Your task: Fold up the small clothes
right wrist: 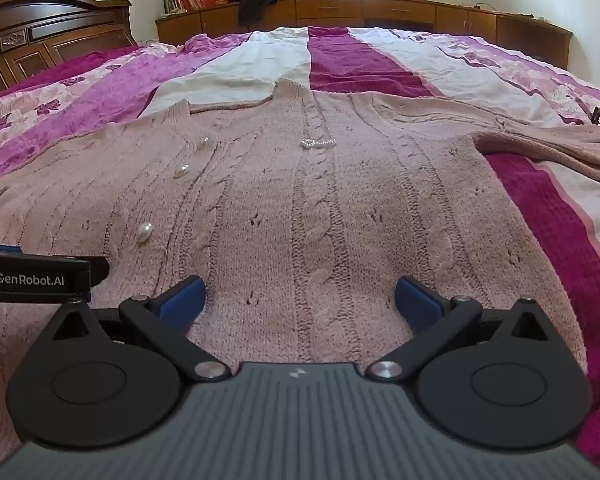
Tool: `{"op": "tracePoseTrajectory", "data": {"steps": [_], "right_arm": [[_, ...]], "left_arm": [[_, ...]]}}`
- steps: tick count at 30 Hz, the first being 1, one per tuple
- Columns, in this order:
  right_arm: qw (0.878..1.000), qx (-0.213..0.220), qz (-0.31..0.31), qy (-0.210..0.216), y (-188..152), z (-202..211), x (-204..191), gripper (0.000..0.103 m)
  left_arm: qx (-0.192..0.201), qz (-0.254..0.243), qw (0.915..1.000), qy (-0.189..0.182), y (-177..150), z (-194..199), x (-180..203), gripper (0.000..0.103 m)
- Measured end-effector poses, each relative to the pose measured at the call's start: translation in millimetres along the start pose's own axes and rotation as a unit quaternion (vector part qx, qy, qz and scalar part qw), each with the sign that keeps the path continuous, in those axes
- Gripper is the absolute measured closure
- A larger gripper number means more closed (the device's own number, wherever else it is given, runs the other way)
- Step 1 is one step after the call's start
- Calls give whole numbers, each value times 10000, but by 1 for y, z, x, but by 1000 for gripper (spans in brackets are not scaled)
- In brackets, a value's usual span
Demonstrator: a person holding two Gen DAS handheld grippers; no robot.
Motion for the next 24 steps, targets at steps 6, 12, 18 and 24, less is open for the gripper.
{"op": "tracePoseTrajectory", "data": {"steps": [6, 12, 18, 24], "right_arm": [[10000, 3, 12, -8, 0, 0, 0, 0], [10000, 4, 26, -18, 0, 0, -1, 0], [10000, 7, 35, -25, 0, 0, -1, 0], [10000, 12, 46, -32, 0, 0, -2, 0]], "left_arm": [[-3, -3, 10000, 0, 0, 0, 0, 0], [-4, -4, 10000, 0, 1, 0, -1, 0], [-2, -7, 10000, 2, 1, 0, 0, 0], [-1, -10, 10000, 4, 1, 1, -1, 0]]}}
Point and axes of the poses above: each gripper's, at about its wrist camera, not at the fingertips, and z roughly against the way its jaws point, x to its right, y to its top, the point moved 3 cm from there along -z, roughly the way its jaws point, and after that the axes turned 7 degrees about -y, right-handed, at the moved point
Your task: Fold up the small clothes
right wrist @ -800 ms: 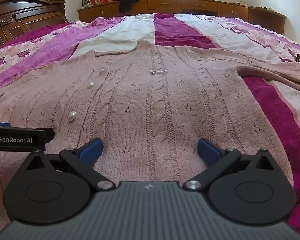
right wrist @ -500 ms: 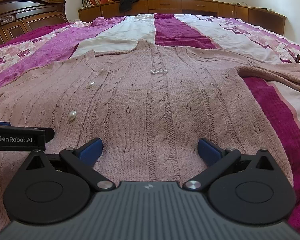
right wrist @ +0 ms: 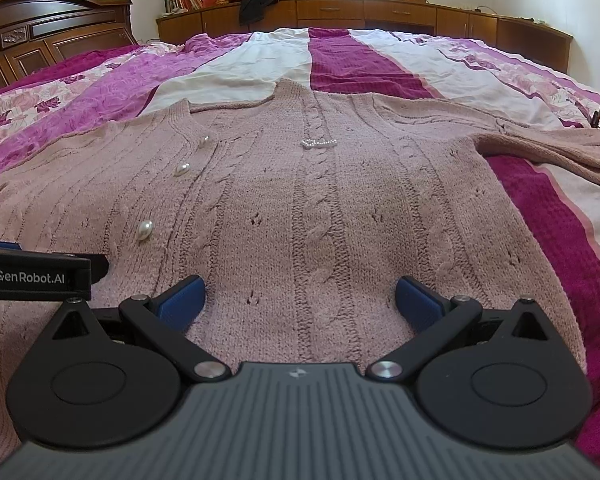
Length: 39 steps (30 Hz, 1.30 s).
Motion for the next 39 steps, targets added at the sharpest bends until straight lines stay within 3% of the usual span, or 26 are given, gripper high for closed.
{"op": "tracePoseTrajectory", "data": {"steps": [39], "right_arm": [[10000, -40, 27, -21, 0, -3, 0, 0]], "left_arm": [[-22, -9, 10000, 0, -2, 0, -2, 0]]}}
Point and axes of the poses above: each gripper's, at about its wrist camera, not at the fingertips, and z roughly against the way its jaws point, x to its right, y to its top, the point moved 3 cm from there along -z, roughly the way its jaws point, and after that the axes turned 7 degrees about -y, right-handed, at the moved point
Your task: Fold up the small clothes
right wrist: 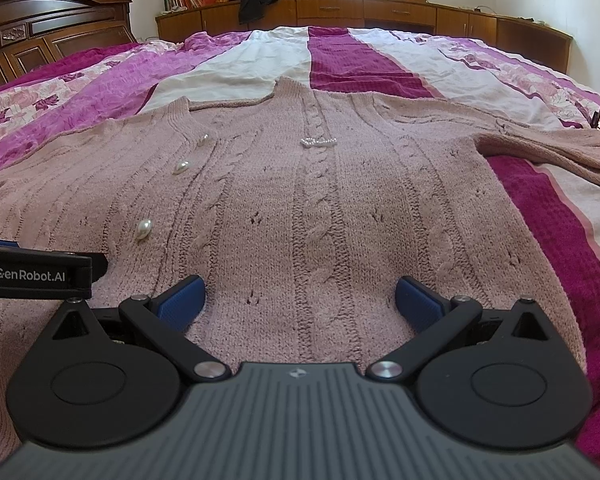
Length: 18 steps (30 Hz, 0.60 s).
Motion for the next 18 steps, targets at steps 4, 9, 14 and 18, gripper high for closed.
{"op": "tracePoseTrajectory", "data": {"steps": [4, 9, 14, 18], "right_arm": [[10000, -42, -22, 48, 2, -2, 2, 0], [9998, -138, -16, 136, 6, -2, 3, 0], [9988, -303, -111, 369, 13, -1, 11, 0], [9961, -439, -288, 713, 20, 1, 20, 0]], "left_arm": [[-61, -2, 10000, -2, 2, -1, -1, 0], [-143, 2, 9999, 5, 5, -3, 0, 0], [-252, 24, 9997, 23, 8, -3, 0, 0], [-371, 44, 9993, 27, 12, -3, 1, 0]]}}
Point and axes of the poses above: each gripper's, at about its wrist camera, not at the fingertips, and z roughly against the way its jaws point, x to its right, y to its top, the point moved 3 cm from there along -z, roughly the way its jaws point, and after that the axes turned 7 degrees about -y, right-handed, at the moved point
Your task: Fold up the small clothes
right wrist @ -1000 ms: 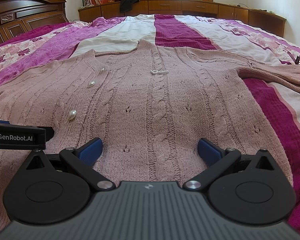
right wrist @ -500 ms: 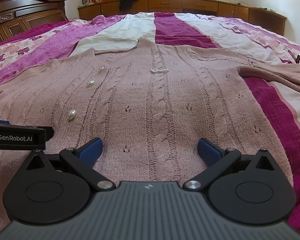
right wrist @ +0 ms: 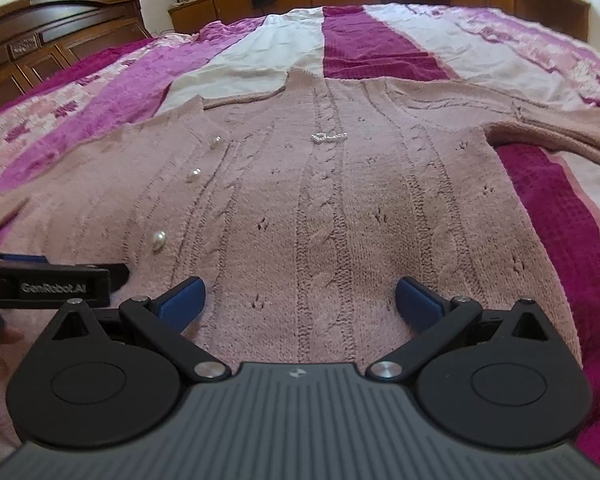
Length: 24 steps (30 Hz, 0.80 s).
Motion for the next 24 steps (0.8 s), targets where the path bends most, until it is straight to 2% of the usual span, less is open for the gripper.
{"op": "tracePoseTrajectory", "data": {"steps": [6, 10, 17, 24], "right_arm": [[9948, -192, -503, 871, 14, 16, 24, 0], [9897, -118, -881, 1122, 34, 28, 52, 0], [9864, 260, -1281, 1000, 78, 34, 102, 0], [9901, 616, -1234, 262, 116, 16, 151, 0]], "left_arm": [[-135, 175, 9998, -15, 7, 8, -3, 0], [-150, 252, 9996, 0, 8, 15, -5, 0], [-147, 264, 9995, 118, 13, 20, -7, 0], [-70, 246, 9994, 230, 19, 25, -13, 0]]}}
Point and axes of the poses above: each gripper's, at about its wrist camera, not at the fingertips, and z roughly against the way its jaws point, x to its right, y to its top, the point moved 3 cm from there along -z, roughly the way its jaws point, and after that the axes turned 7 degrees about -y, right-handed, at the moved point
